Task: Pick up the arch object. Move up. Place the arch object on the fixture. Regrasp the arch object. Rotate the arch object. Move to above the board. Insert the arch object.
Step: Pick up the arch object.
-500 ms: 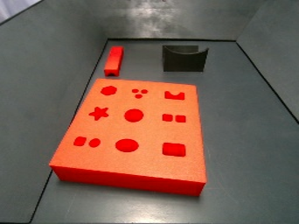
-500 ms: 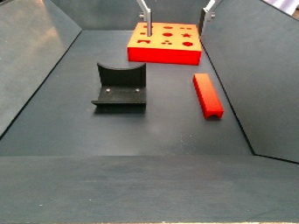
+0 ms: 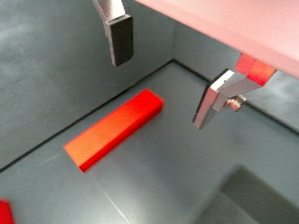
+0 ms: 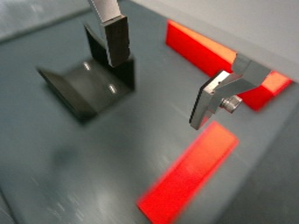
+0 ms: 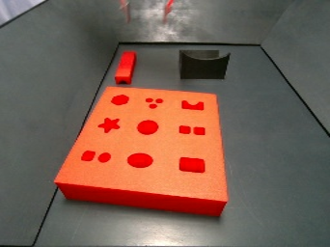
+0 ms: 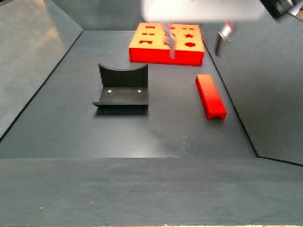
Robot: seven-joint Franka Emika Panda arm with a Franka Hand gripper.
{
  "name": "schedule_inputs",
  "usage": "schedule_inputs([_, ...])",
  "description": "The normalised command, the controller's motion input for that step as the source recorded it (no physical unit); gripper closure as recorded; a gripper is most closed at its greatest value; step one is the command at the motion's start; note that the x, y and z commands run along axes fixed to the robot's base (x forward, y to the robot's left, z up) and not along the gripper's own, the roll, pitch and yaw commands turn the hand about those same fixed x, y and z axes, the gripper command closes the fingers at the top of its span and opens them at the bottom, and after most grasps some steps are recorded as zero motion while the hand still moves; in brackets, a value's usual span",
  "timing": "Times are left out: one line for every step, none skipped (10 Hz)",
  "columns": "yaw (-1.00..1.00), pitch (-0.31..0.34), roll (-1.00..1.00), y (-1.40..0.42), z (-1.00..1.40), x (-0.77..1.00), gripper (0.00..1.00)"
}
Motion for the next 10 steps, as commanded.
schedule_inputs([0.0, -0.016, 0.0, 0.0, -1.0, -0.59, 0.0])
schedule_inputs([0.0, -0.013, 0.0, 0.07, -1.0, -0.3, 0.0])
schedule_inputs([-0.12, 0.0, -0.02, 0.35, -1.0, 0.0, 0.0])
schedule_inputs([-0.22, 0.056, -0.13, 0.54, -0.87, 0.21, 0.0])
schedule_inputs([-0.18, 0.049, -0.18, 0.47, -0.78, 0.27, 0.0])
schedule_inputs([-0.11, 0.0, -0.14, 0.2, -0.87, 0.15, 0.0])
schedule_inputs([-0.01, -0.063, -0.09, 0.0, -0.97, -0.09, 0.0])
schedule_inputs([0.0, -0.11, -0.05, 0.0, -0.96, -0.23, 0.0])
schedule_inputs([0.0, -0.154, -0.1, 0.0, -0.81, -0.26, 0.0])
schedule_inputs([0.0, -0.08, -0.1, 0.16, -0.51, -0.23, 0.0])
